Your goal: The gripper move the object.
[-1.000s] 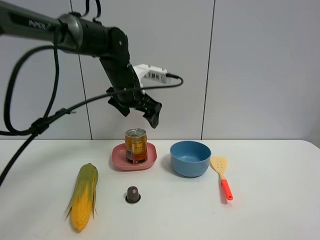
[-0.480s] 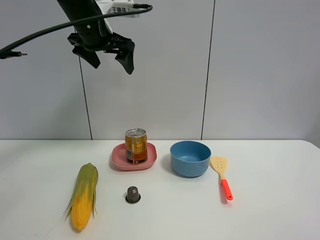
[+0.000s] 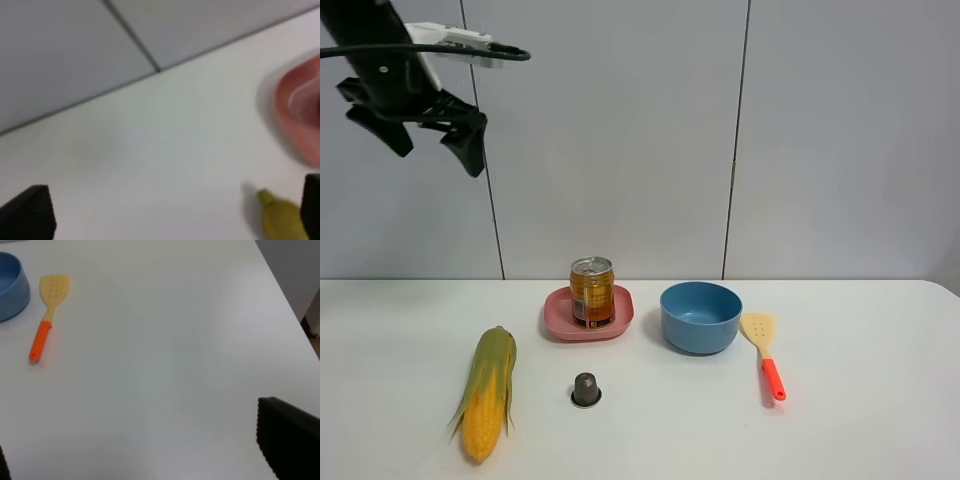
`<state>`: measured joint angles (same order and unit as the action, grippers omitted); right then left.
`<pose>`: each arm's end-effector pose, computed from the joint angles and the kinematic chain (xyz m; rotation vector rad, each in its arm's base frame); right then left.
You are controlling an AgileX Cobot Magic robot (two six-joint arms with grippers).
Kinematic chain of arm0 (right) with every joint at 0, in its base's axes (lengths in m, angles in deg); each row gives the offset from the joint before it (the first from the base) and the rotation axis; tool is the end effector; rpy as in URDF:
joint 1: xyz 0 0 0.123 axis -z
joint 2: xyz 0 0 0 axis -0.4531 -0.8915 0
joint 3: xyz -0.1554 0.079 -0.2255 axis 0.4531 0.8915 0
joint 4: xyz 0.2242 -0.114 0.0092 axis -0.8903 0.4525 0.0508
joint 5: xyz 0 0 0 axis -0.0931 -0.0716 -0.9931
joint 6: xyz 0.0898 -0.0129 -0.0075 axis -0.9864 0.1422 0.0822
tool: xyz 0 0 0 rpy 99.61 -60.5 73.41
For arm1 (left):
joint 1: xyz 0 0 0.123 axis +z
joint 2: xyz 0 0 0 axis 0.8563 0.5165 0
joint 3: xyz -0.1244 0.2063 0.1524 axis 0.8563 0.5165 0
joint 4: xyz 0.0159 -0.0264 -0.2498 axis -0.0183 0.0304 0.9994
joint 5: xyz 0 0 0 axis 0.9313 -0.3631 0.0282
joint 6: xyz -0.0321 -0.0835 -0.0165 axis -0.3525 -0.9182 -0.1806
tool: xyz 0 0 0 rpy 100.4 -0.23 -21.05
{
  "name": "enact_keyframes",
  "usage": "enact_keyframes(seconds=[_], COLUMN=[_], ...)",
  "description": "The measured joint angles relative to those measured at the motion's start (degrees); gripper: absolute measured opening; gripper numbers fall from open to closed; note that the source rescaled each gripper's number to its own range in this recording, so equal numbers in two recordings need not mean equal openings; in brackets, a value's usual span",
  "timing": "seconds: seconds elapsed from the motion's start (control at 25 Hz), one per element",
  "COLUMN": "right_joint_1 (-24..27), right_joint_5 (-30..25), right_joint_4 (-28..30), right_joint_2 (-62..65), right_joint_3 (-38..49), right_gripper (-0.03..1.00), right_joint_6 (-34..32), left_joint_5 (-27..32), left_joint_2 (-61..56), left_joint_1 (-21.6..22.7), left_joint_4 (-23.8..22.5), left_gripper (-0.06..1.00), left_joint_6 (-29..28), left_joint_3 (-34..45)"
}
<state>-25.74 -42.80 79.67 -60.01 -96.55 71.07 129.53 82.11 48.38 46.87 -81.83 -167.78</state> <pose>-0.0055 0.0060 0.2759 -0.0793 2.0549 0.0176 0.4175 -0.0706 0.3216 0.4198 2.4648 0.0924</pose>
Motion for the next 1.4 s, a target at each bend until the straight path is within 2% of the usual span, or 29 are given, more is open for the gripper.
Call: enact_keyframes(seconds=[0.16, 0.32, 0.44, 0.56, 0.68, 0.8, 0.96, 1.16, 1.4], right_joint_1=[0.00, 0.00, 0.00, 0.00, 0.00, 0.00, 0.00, 0.00, 0.00], right_joint_5=[0.00, 0.00, 0.00, 0.00, 0.00, 0.00, 0.00, 0.00, 0.00], right_joint_4=[0.00, 0.00, 0.00, 0.00, 0.00, 0.00, 0.00, 0.00, 0.00], right_joint_2=[0.00, 0.00, 0.00, 0.00, 0.00, 0.00, 0.00, 0.00, 0.00], right_joint_3=[0.00, 0.00, 0.00, 0.00, 0.00, 0.00, 0.00, 0.00, 0.00], right_gripper=[1.00, 1.00, 1.00, 1.00, 1.00, 1.00, 1.00, 1.00, 1.00], right_joint_6=[0.00, 0.00, 0.00, 0.00, 0.00, 0.00, 0.00, 0.00, 0.00], left_joint_5=[-6.78, -11.37, -12.09, -10.07, -5.82, 1.94, 10.76, 11.02, 10.84], left_joint_2=[-11.53, -28.77, -43.18, -57.57, -71.69, -84.02, -94.45, -102.34, -106.70], left_joint_1=[4.07, 6.93, 8.26, 8.61, 8.61, 8.61, 8.61, 8.61, 8.61], left_joint_4=[0.00, 0.00, 0.00, -0.57, -4.05, -8.28, -10.14, -9.09, -6.03], left_gripper=[0.98, 0.98, 0.98, 0.98, 0.98, 0.98, 0.98, 0.98, 0.98], left_joint_6=[-0.54, -5.07, -8.09, -10.78, -13.51, -14.90, -16.79, -20.67, -21.56], left_joint_3=[18.05, 33.98, 42.84, 49.38, 53.43, 55.13, 55.51, 60.32, 67.71])
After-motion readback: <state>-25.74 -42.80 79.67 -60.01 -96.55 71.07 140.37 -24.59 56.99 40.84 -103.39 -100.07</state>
